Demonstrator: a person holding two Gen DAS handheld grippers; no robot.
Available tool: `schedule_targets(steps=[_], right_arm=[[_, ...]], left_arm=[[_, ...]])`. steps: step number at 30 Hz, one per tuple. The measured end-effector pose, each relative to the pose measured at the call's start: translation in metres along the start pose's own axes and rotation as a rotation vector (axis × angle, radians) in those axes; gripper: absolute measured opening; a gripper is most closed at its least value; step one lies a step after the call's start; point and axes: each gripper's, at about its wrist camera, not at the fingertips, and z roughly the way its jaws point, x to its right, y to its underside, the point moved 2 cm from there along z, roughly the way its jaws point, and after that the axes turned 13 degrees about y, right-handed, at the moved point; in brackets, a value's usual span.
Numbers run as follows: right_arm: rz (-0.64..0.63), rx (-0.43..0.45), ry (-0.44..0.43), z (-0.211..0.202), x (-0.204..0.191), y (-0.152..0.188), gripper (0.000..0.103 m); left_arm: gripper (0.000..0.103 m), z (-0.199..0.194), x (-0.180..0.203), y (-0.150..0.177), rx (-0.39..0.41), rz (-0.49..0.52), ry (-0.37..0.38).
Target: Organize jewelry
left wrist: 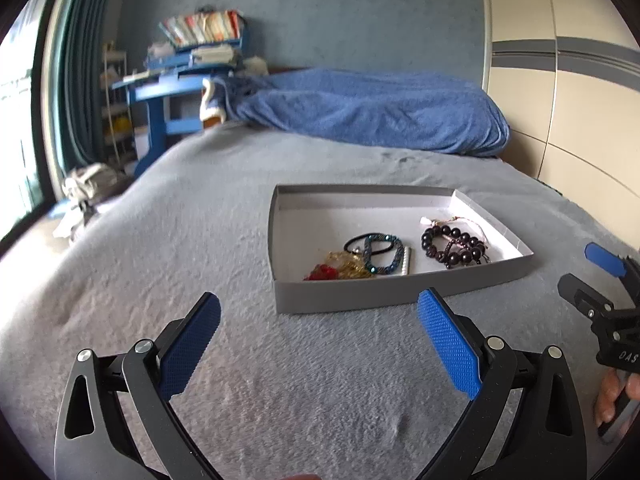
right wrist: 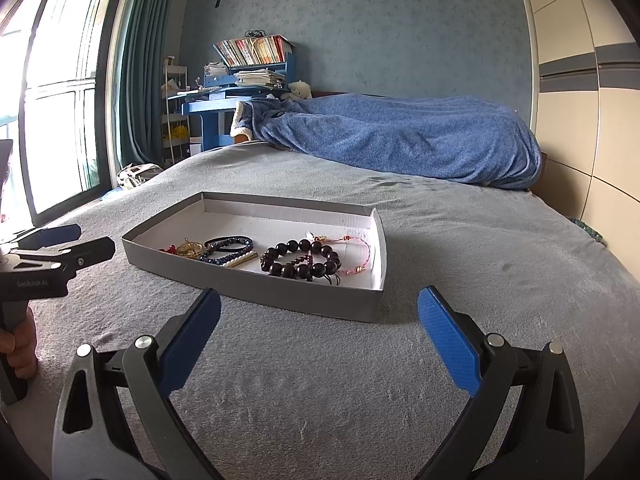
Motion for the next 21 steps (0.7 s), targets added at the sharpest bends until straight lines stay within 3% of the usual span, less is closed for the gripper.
schedule_targets(steps=[7, 10, 15, 18, 21], right_arm=[[-0.025, -0.046, -0.028, 0.002, -0.004, 0.001, 0.097], [-0.027, -0.076, -0.029, 0.0, 0.004, 0.001, 0.097], [-0.059, -0.146, 0.045, 0.007, 0.041, 0.008, 0.097], [-0.073, -0.187, 0.102, 0.014, 0.07, 0.011, 0.097], [-0.088, -0.22, 0.161, 0.019, 0.097, 0.018, 0.097]], left_arm=[[0.098, 0.002, -0.056, -0.017, -0.11, 0.04, -0.094], [0.098, 0.012, -0.101, -0.019, -0.229, 0.039, -0.146], [0.098, 0.035, -0.16, -0.002, -0.422, 0.031, -0.203], [0.099, 0.032, -0.171, 0.005, -0.411, 0.0, -0.16], [0.099, 0.029, -0.169, 0.007, -0.416, 0.02, -0.178]])
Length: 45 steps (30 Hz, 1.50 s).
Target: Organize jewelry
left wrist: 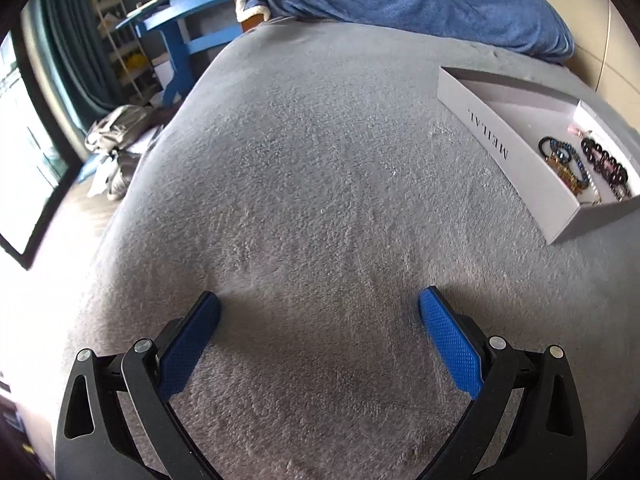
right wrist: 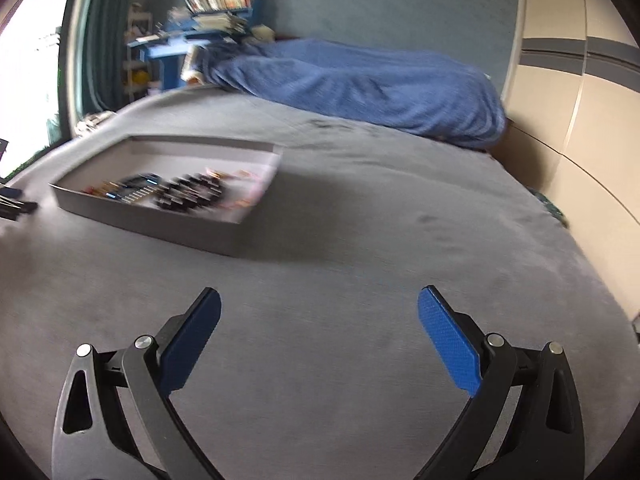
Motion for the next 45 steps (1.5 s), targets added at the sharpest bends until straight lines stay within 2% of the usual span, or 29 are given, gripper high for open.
schedule_targets(steps=[4, 8, 11, 15, 18, 22, 28, 36, 45], right_arm=[[0.04, -0.024, -0.001, 0.005, 0.019, 0.01, 0.097], [0.034, 0.054, 0.007, -0.014, 0.013, 0.005, 0.097], [0.066, 0.089, -0.028, -0.025, 0.006, -0.001, 0.097], [0.065, 0.121, -0.057, -0.034, -0.012, -0.012, 0.097], [0.067, 0.137, -0.077, -0.04, -0.024, -0.019, 0.097], [0.069, 0.15, -0.094, -0.043, -0.035, -0.028, 0.097], [0.068, 0.154, -0.108, -0.049, -0.043, -0.03, 0.097], [0.069, 0.171, -0.153, -0.063, -0.055, -0.036, 0.097], [0.065, 0.186, -0.18, -0.073, -0.07, -0.045, 0.097]], left_arm=[[0.099, 0.0, 0.002, 0.003, 0.0, 0.001, -0.002], [0.099, -0.003, 0.005, -0.004, -0.019, -0.005, 0.005], [0.099, -0.02, 0.018, -0.006, 0.055, -0.02, -0.038], [0.099, -0.05, 0.059, -0.002, 0.173, 0.008, -0.001], [0.099, -0.067, 0.098, 0.004, 0.247, 0.03, 0.078], [0.099, -0.079, 0.147, 0.009, 0.304, 0.081, 0.139], [0.099, -0.084, 0.19, 0.007, 0.35, 0.158, 0.145], [0.099, -0.093, 0.198, 0.007, 0.399, 0.138, 0.15], [0.099, -0.096, 0.192, 0.008, 0.402, 0.1, 0.131]])
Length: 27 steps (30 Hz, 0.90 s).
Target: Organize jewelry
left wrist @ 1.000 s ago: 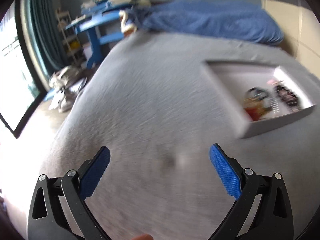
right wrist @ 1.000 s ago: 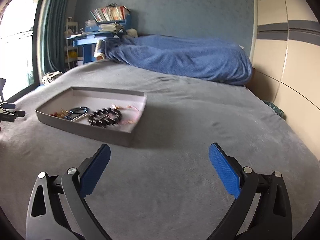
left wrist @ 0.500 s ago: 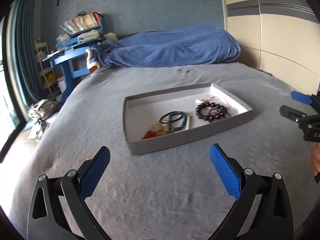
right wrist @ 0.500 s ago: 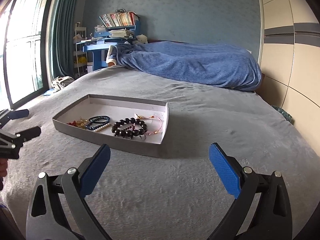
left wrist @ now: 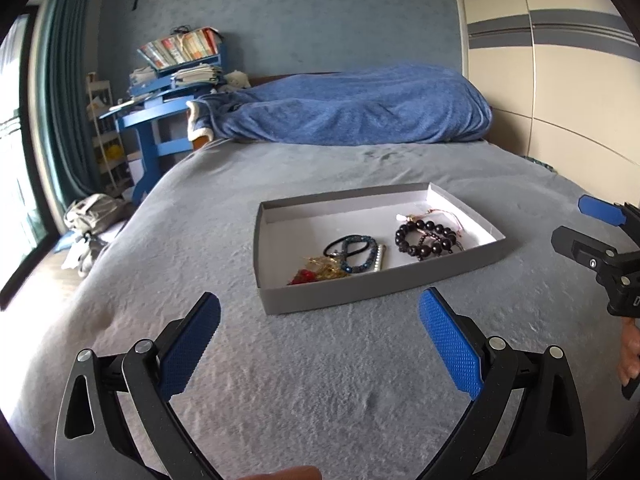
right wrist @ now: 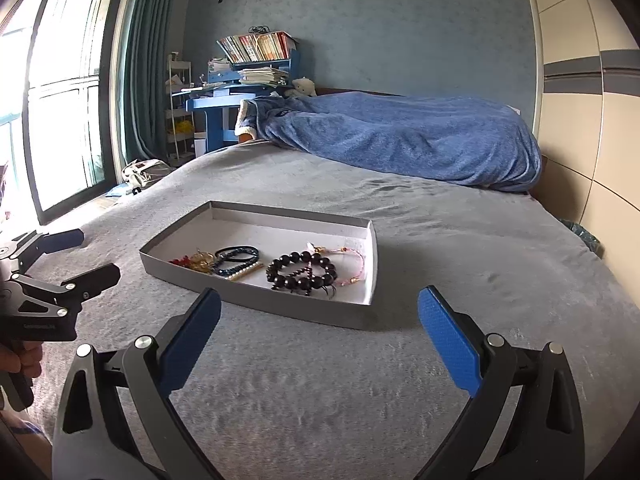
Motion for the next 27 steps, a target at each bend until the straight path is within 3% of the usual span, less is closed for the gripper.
schedule_targets(steps=[27], right_arm=[[-0.005, 0.005, -0.013, -0.0043, -0.0072, -0.0057, 0.097]], left_arm=[[0.099, -0.0052, -0.0034, 0.0009, 0.008, -0.041, 0.021]])
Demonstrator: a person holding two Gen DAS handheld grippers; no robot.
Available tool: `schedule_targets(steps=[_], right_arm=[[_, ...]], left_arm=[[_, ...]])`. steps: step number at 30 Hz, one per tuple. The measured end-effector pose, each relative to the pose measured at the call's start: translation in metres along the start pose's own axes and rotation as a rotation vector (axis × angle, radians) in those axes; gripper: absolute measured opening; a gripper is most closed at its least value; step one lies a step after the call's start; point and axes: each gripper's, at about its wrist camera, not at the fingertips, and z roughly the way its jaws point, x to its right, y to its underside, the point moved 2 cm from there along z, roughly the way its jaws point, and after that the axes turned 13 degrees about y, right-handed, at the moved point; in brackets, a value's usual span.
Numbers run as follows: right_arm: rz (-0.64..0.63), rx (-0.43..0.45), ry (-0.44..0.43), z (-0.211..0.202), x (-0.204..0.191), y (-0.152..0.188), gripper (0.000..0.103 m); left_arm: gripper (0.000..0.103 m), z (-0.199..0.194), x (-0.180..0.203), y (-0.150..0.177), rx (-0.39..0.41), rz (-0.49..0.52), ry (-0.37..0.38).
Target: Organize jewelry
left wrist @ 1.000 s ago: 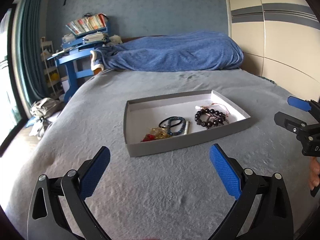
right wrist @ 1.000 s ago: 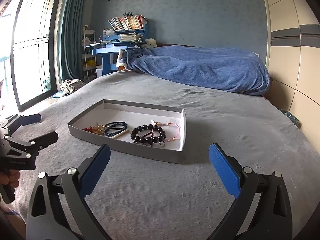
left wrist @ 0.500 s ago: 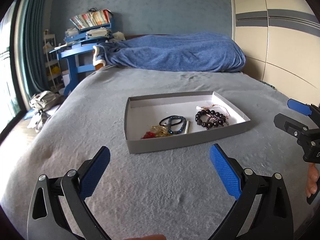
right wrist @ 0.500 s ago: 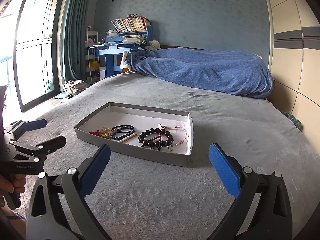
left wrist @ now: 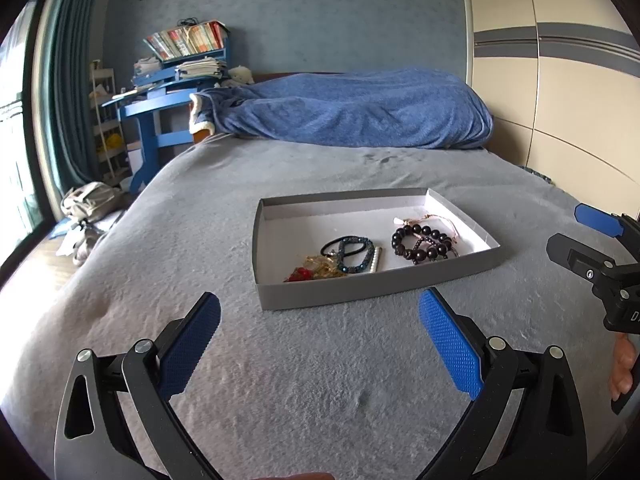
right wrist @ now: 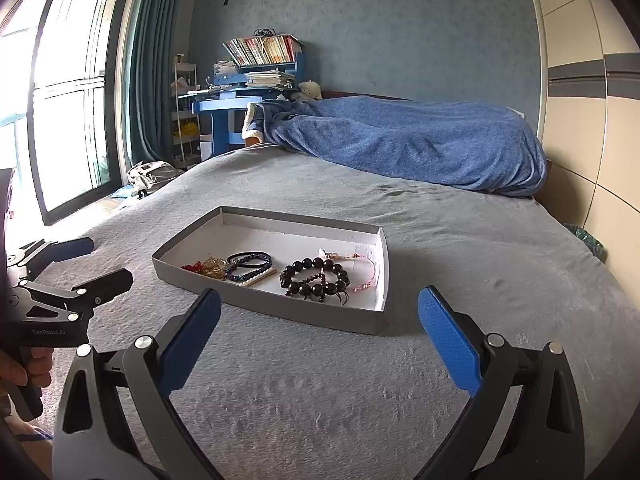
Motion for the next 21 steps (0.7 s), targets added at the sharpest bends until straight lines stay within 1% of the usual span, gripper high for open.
schedule_targets(steps=[15, 18, 21], right_arm=[[0.003, -0.002, -0.005, -0.002, -0.005, -0.004, 0.097], [0.002, 0.001, -0.006, -0.004, -0.006, -0.005, 0.097], [0.007, 0.002, -0.006, -0.003, -0.007, -0.006, 0.097]], left_arm=[[0.099, -0.001, 0.001, 0.001, 0.0, -0.003, -0.014], [0.099, -0.002, 0.0, -0.007, 0.009, 0.0, -0.037], [0.099, -0.006, -0.003, -0.014, 0.026, -0.009, -0.04]])
